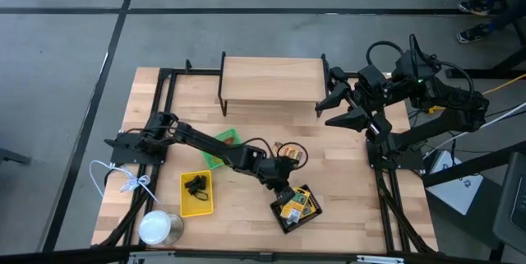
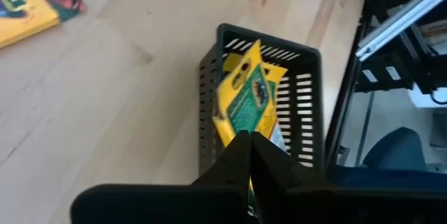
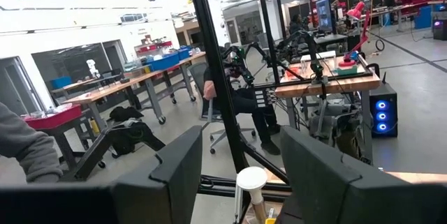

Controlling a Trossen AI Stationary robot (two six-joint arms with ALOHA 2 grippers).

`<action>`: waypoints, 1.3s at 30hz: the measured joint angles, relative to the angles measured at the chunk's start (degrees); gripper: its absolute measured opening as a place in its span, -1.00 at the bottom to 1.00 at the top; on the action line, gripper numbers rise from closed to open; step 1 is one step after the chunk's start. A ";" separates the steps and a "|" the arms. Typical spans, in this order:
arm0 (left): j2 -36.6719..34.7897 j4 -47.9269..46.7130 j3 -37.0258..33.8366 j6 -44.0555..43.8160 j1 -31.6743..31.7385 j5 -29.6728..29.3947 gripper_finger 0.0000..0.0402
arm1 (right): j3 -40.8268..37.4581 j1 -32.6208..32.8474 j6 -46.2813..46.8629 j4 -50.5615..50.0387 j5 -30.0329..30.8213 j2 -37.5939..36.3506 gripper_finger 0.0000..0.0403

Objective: Pick & Place Office Desk Supplies
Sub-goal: Put the crayon box into the black basket

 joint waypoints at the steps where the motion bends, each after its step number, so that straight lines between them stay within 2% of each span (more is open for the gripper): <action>1: 0.00 -0.44 0.00 -0.38 -0.02 -0.23 -0.98 | 0.00 0.00 0.00 0.00 0.00 0.00 -0.04; 14: 3.99 -0.36 0.04 -2.60 0.86 1.02 -0.99 | 0.00 0.01 0.93 0.20 0.02 0.00 -0.04; 23: 5.95 9.30 0.12 -3.28 3.14 2.19 -0.99 | 0.00 0.00 0.90 0.50 0.08 0.00 -0.04; 32: 6.09 9.70 5.27 1.05 5.12 5.02 -0.99 | 0.00 0.00 0.19 0.48 0.22 0.00 -0.04; 39: 6.31 8.56 5.33 2.88 4.66 6.63 -0.99 | 0.00 0.00 -0.17 0.46 0.22 0.00 -0.04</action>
